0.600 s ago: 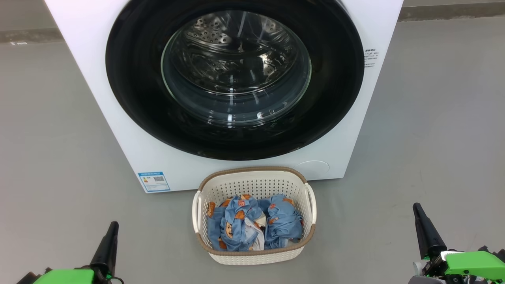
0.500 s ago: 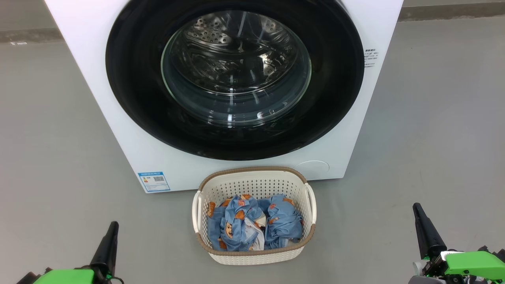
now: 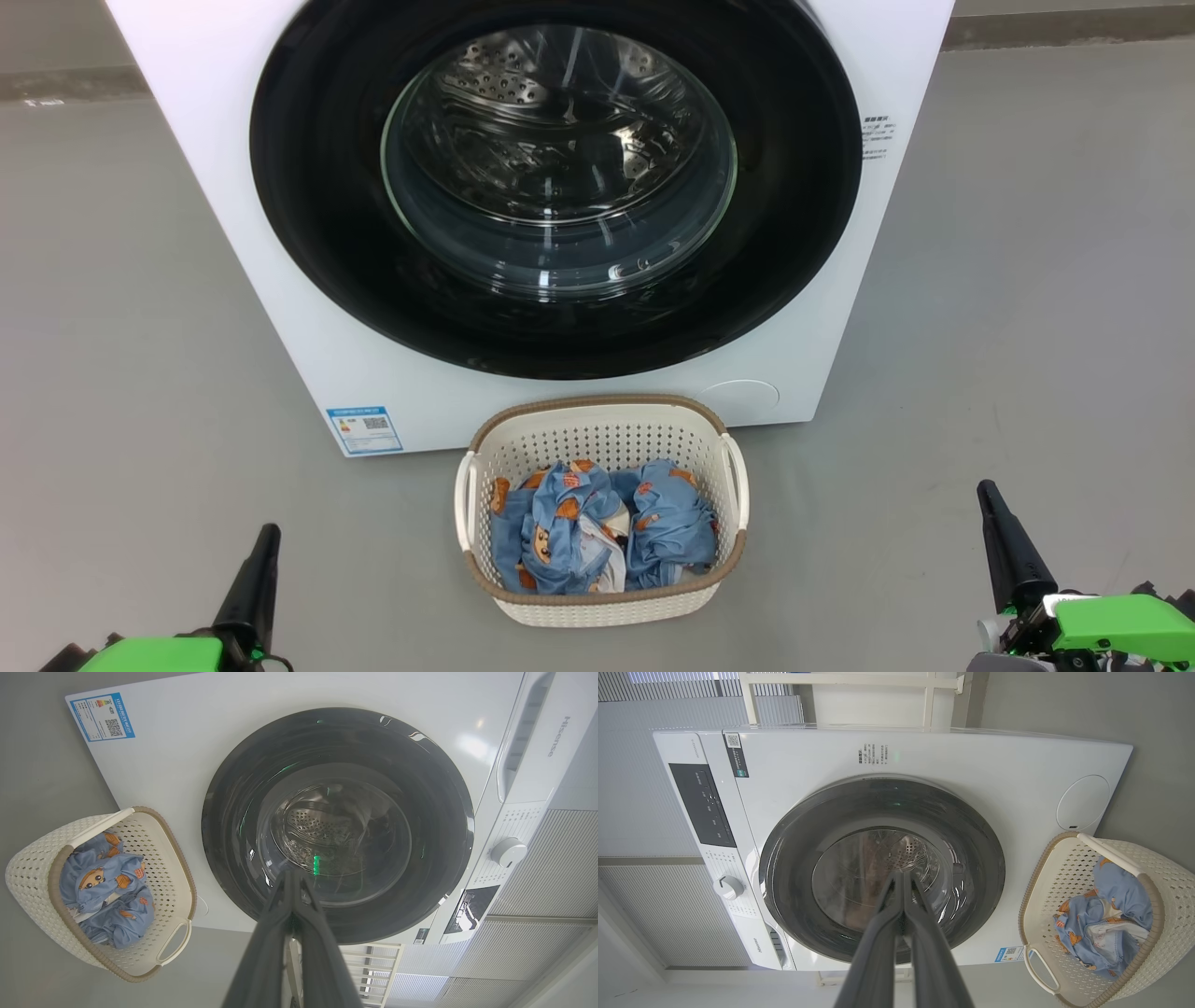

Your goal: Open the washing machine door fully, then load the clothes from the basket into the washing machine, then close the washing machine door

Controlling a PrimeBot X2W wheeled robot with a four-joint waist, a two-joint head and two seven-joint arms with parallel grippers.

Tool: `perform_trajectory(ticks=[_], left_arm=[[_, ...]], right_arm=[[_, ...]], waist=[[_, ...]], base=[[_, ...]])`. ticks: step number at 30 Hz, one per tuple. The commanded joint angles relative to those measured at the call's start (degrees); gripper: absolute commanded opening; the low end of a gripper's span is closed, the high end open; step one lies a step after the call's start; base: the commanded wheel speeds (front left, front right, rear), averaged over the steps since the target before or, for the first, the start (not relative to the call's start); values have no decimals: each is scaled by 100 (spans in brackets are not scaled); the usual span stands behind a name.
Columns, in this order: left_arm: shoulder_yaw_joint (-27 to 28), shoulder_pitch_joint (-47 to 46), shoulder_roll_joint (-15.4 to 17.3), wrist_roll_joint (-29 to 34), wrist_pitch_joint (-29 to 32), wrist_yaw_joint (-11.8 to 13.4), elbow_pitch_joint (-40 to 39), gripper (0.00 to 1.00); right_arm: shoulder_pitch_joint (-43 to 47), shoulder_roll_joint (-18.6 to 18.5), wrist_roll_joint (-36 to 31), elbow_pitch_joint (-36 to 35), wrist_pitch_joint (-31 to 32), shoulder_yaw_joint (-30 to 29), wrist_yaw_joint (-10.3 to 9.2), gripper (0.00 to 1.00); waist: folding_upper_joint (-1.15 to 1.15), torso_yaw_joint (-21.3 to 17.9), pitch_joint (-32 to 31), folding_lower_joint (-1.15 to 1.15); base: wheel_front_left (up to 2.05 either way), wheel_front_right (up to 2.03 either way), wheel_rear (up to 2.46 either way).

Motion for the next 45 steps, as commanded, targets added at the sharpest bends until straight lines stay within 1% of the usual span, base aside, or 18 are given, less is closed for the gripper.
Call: perform_trajectory(ticks=[1,45], left_arm=[[202,-246,68,82,29,-18,-106,0],[210,-247,63,88,36,-18,-105,0]], right_arm=[[-261,-24,-24,-142,50,128,10,0],[-261,-22,-27,-142,53,124,10,0]], waist=[[0,0,0,0],[0,0,0,0]], base=[[0,0,0],[0,0,0]])
